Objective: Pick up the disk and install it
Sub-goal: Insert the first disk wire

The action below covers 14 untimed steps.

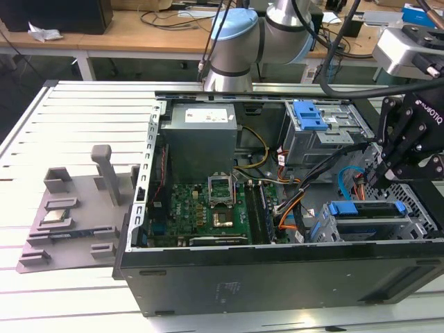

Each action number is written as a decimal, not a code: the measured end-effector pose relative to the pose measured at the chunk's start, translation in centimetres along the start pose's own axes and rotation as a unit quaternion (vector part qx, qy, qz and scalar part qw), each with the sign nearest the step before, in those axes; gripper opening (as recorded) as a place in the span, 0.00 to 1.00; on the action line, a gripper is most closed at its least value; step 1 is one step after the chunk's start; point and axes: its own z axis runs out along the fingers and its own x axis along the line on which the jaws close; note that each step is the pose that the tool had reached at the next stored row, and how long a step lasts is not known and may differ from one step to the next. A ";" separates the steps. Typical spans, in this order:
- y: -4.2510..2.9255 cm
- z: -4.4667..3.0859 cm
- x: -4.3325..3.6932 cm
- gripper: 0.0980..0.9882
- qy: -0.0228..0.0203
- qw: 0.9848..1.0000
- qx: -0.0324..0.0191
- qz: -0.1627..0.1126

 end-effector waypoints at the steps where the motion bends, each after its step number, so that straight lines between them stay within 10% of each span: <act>1: 0.00 0.01 0.00 0.01 0.000 1.000 0.000 0.000; 6: -1.53 -0.11 -0.35 0.01 0.000 1.000 0.000 0.000; 14: -3.44 -0.22 -3.41 0.01 0.000 1.000 0.000 0.000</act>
